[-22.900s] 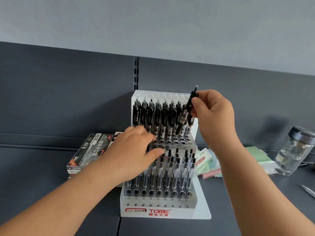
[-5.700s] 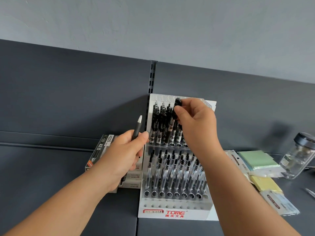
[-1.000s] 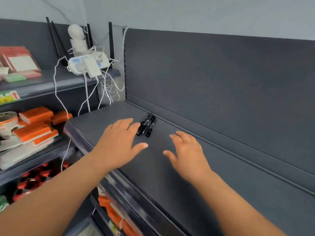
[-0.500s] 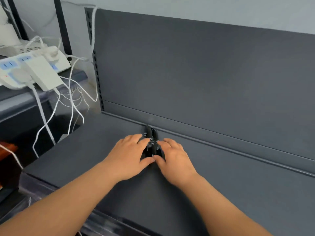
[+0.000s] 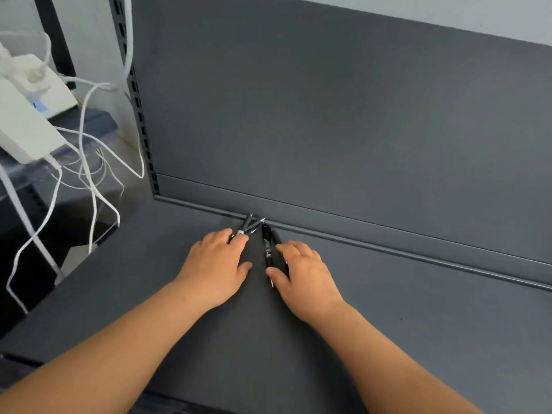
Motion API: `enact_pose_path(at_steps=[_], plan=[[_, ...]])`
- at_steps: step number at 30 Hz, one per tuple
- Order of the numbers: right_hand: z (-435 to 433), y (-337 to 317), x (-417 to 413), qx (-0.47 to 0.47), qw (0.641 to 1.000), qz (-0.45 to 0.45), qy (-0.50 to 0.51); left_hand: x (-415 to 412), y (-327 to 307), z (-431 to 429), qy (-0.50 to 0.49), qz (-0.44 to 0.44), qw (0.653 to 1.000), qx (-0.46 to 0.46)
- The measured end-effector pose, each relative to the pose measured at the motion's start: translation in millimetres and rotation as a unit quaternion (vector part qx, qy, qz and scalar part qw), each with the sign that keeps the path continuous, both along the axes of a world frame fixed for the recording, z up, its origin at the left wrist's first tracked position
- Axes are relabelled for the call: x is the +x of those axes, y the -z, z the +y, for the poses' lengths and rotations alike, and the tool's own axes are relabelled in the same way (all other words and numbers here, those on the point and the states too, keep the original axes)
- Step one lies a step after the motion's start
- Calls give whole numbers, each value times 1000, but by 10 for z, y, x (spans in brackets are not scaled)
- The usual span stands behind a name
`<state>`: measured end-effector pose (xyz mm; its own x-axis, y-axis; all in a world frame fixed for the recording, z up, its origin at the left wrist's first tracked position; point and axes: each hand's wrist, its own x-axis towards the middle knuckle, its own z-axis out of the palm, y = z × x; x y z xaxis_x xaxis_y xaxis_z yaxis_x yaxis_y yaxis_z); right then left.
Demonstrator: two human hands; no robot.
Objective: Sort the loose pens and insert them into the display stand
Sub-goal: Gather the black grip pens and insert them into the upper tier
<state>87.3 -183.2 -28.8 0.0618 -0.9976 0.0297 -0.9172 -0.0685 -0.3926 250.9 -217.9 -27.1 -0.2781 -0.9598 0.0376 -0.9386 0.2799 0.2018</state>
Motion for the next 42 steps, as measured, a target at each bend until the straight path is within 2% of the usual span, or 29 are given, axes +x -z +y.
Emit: enact_pose_path(at_steps=[5, 7, 12, 20, 24, 26, 30, 33, 42], plan=[[-145, -15, 170, 10, 999, 22, 38, -46, 6, -172, -12, 23, 999, -27], [-168, -16, 201, 9, 999, -5, 47, -47, -1, -232, -21, 40, 999, -30], [-172, -15, 204, -1, 994, -82, 70, -46, 16, -314, -47, 149, 988, 11], [-173, -26, 322, 21, 992, -61, 107, -74, 23, -248, -63, 131, 989, 15], [-142, -22, 288, 16, 990, -68, 119, -48, 5, -206, -57, 179, 982, 16], [-109, -19, 239, 15, 987, -105, 122, -51, -21, -169, -55, 218, 974, 24], [21, -81, 86, 29, 942, -299, 152, -114, -71, -75, -44, 304, 950, 54], [172, -154, -26, 21, 902, -394, 173, -222, -104, 12, -30, 367, 926, 80], [756, -419, -627, -17, 839, -492, 232, -1001, -397, 511, 17, 455, 881, 126]])
